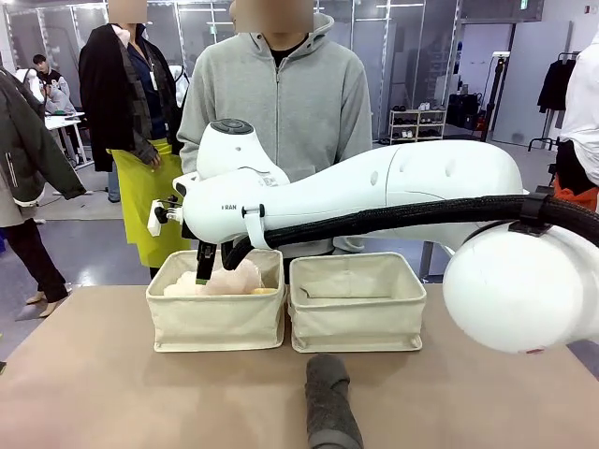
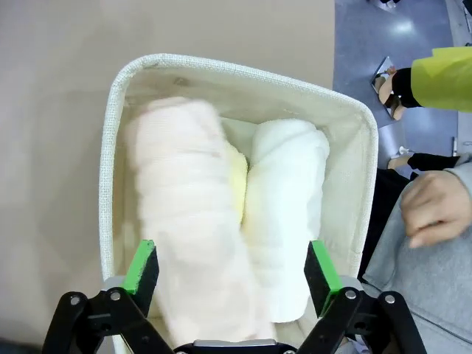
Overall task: Divide the towels into two baskets.
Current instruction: Pick up one hotel-folded towel from the bottom of the table and place it in the Fabric basket indicated by the person.
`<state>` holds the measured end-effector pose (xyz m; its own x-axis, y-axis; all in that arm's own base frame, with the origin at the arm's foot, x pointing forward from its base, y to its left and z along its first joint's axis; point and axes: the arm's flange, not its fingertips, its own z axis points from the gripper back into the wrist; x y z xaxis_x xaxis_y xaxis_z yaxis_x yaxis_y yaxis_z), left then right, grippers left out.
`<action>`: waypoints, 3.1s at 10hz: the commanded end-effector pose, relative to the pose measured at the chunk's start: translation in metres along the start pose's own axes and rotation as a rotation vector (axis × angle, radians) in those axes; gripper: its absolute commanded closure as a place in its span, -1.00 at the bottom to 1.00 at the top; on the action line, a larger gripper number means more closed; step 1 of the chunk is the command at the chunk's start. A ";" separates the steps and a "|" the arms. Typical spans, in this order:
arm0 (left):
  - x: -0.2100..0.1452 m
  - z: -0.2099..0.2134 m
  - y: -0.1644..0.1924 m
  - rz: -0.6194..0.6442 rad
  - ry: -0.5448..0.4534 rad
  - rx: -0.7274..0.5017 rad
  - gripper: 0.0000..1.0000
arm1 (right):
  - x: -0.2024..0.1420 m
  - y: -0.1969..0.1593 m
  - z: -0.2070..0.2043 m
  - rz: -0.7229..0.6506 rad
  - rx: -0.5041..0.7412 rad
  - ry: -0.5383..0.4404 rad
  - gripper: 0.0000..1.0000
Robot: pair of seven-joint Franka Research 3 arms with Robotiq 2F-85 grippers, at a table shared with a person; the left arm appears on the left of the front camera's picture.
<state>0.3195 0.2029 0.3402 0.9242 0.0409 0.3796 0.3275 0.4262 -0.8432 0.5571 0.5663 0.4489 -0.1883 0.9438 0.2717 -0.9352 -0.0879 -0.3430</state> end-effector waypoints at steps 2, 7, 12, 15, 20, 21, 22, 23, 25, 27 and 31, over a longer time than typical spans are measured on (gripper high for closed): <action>-0.003 0.001 -0.002 -0.004 -0.012 -0.004 -1.00 | 0.000 0.007 0.011 -0.024 0.026 0.023 -1.00; -0.003 0.001 -0.002 -0.004 -0.012 -0.004 -1.00 | 0.000 0.000 0.000 -0.001 0.002 0.002 -1.00; -0.003 0.001 -0.002 -0.004 -0.012 -0.004 -1.00 | 0.000 0.000 0.000 -0.001 0.002 0.002 -1.00; -0.003 0.001 -0.002 -0.004 -0.012 -0.004 -1.00 | 0.000 0.000 0.000 -0.001 0.002 0.002 -1.00; -0.003 0.001 -0.002 -0.004 -0.012 -0.004 -1.00 | -0.042 0.037 0.059 -0.214 0.172 0.005 -1.00; -0.003 0.001 -0.002 -0.004 -0.012 -0.004 -1.00 | -0.052 0.045 0.079 -0.271 0.176 0.042 -1.00; -0.003 0.001 -0.002 -0.004 -0.012 -0.004 -1.00 | -0.063 0.053 0.098 -0.326 0.195 0.093 -1.00; -0.003 0.001 -0.002 -0.004 -0.012 -0.004 -1.00 | -0.078 0.061 0.118 -0.392 0.207 0.110 -1.00; -0.003 0.001 -0.002 -0.004 -0.012 -0.004 -1.00 | -0.124 0.082 0.148 -0.555 0.276 0.130 -1.00; -0.003 0.001 -0.002 -0.004 -0.012 -0.004 -1.00 | -0.173 0.110 0.166 -0.675 0.345 0.015 -1.00; -0.003 0.001 -0.002 -0.004 -0.012 -0.004 -1.00 | -0.254 0.136 0.178 -0.836 0.546 -0.229 -1.00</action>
<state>0.3194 0.2030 0.3403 0.9241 0.0413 0.3798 0.3275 0.4264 -0.8432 0.4361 0.2770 0.5031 0.5709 0.7201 0.3945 -0.8094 0.4130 0.4175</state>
